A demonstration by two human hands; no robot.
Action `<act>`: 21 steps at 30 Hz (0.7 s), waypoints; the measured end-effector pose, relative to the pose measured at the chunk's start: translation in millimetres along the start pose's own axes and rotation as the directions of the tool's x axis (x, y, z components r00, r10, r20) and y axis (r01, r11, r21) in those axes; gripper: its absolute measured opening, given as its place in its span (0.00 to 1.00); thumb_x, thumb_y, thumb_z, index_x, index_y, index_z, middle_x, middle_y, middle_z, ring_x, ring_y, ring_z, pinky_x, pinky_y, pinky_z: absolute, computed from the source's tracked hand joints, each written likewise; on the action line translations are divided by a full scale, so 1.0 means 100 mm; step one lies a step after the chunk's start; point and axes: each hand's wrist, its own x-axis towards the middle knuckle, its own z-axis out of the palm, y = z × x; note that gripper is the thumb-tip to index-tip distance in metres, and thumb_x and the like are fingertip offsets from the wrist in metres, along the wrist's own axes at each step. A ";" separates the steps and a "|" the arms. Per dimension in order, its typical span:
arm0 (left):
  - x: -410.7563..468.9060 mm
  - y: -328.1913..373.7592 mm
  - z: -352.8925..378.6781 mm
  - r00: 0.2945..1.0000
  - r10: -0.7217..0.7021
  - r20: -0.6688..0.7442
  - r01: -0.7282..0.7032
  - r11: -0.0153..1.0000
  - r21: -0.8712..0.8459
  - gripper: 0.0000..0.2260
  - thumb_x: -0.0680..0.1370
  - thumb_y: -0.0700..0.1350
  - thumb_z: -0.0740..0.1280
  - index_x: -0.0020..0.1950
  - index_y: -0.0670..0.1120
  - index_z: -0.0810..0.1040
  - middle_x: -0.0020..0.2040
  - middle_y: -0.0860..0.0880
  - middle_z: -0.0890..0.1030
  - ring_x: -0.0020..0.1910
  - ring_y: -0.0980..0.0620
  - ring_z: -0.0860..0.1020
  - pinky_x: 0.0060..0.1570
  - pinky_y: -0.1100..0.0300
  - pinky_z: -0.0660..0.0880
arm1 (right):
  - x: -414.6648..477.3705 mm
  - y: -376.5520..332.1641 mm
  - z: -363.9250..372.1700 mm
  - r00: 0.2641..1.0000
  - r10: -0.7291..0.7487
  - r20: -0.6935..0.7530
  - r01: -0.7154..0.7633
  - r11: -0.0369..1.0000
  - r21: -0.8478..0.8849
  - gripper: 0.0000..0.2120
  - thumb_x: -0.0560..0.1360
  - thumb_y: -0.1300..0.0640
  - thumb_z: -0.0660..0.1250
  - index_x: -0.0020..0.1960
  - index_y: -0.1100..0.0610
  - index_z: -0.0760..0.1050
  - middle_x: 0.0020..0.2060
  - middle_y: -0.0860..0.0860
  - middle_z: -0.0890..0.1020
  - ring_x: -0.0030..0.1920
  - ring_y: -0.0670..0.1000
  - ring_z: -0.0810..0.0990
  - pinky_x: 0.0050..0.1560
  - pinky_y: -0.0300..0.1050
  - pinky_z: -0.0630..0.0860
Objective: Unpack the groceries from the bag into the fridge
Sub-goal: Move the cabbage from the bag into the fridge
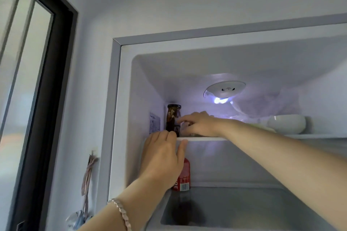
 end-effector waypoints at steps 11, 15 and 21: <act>0.00 -0.05 0.03 0.999 0.039 -0.005 -0.040 0.999 -0.015 0.17 0.76 0.53 0.52 0.41 0.48 0.79 0.35 0.51 0.79 0.34 0.49 0.77 0.38 0.58 0.74 | 0.27 0.09 0.02 0.999 0.022 0.029 -0.017 0.989 -0.150 0.25 0.73 0.38 0.62 0.68 0.45 0.69 0.64 0.51 0.72 0.58 0.52 0.71 0.60 0.45 0.69; 0.01 -0.06 0.04 0.999 0.052 0.009 -0.052 0.998 0.035 0.18 0.77 0.52 0.52 0.42 0.47 0.79 0.36 0.50 0.79 0.35 0.48 0.77 0.42 0.59 0.71 | 0.25 0.09 0.06 0.990 0.121 0.071 -0.101 0.965 -0.244 0.27 0.75 0.37 0.58 0.72 0.45 0.61 0.68 0.55 0.65 0.64 0.56 0.68 0.62 0.48 0.66; 0.05 -0.02 -0.12 0.982 -0.021 0.188 0.023 1.000 -0.011 0.19 0.82 0.52 0.50 0.67 0.47 0.69 0.63 0.48 0.73 0.63 0.49 0.69 0.65 0.57 0.61 | -0.46 -0.05 -0.04 0.851 0.004 -0.525 0.110 0.976 0.186 0.15 0.76 0.50 0.63 0.61 0.54 0.75 0.58 0.53 0.76 0.59 0.51 0.74 0.57 0.43 0.70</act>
